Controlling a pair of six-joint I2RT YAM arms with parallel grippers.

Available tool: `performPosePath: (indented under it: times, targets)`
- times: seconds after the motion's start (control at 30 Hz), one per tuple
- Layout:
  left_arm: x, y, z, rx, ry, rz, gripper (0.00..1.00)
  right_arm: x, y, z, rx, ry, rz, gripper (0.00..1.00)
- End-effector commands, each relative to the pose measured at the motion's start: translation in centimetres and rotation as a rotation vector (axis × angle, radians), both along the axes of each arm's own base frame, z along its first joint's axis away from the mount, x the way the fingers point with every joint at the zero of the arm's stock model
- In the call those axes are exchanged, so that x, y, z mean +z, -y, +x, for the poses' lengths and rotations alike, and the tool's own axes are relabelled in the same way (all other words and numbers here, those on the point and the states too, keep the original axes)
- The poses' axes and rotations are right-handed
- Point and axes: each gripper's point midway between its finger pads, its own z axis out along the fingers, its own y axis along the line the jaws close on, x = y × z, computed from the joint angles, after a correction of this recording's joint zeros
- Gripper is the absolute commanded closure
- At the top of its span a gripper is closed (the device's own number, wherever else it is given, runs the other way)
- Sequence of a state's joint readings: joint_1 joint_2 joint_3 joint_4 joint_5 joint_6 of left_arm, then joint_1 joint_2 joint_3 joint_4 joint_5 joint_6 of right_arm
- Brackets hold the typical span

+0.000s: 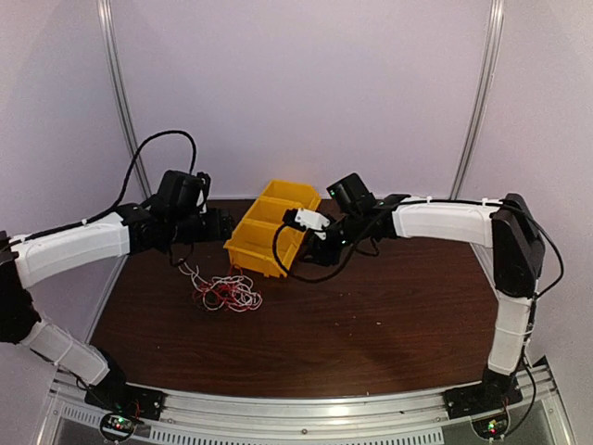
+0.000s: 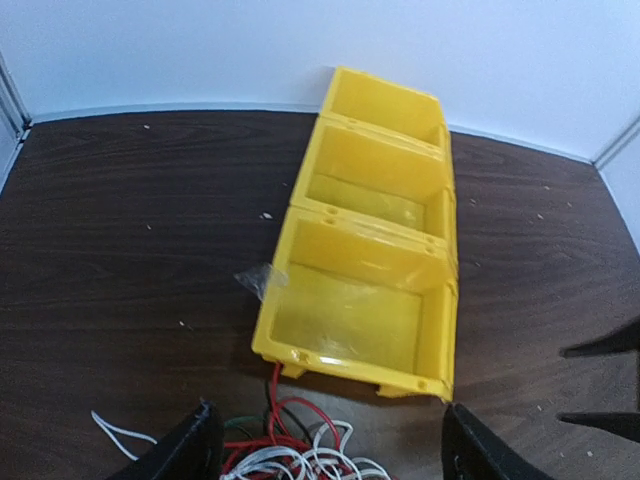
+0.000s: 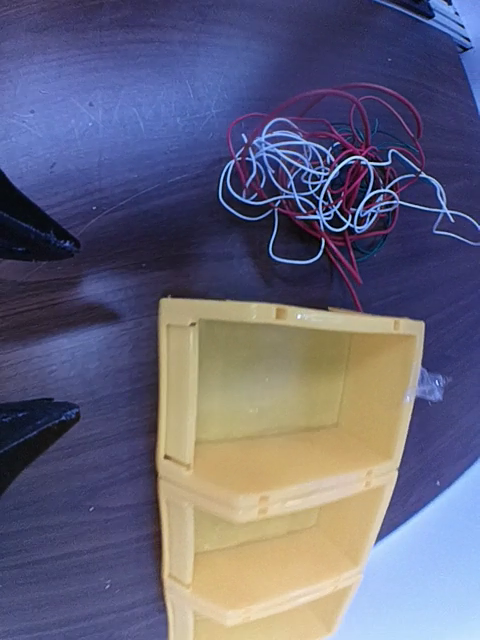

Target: Untangle the cables

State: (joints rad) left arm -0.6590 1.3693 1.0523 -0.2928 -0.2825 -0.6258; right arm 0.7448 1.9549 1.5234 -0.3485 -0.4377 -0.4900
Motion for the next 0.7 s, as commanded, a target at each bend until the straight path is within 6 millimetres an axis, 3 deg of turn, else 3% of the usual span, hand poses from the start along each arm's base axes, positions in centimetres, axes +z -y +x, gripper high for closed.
performPosePath:
  times: [0.0, 0.1, 0.17, 0.4, 0.57, 0.67]
  targets:
    - [-1.5, -0.8, 4.4, 0.003, -0.105, -0.012, 0.26, 4.9, 4.5, -0.5, -0.076, 0.015, 0.107, 0.51]
    - [-2.2, 0.4, 7.1, -0.022, -0.155, -0.007, 0.36, 4.7, 7.8, -0.8, -0.146, 0.028, 0.11, 0.5]
    - [-2.7, 2.4, 8.2, -0.075, -0.182, -0.047, 0.43, 4.7, 9.8, -0.6, -0.196, 0.047, 0.114, 0.5]
    - [-5.1, 9.4, 10.1, -0.121, -0.236, -0.214, 0.32, 3.9, 15.6, 1.8, -0.329, 0.046, 0.164, 0.5]
    - [-8.1, 13.0, 11.0, -0.025, -0.299, -0.295, 0.28, 2.6, 16.0, 1.9, -0.313, 0.017, 0.164, 0.5]
    - [-9.7, 12.3, 12.3, 0.125, -0.307, -0.34, 0.28, 1.8, 15.6, 1.6, -0.287, -0.016, 0.162, 0.5]
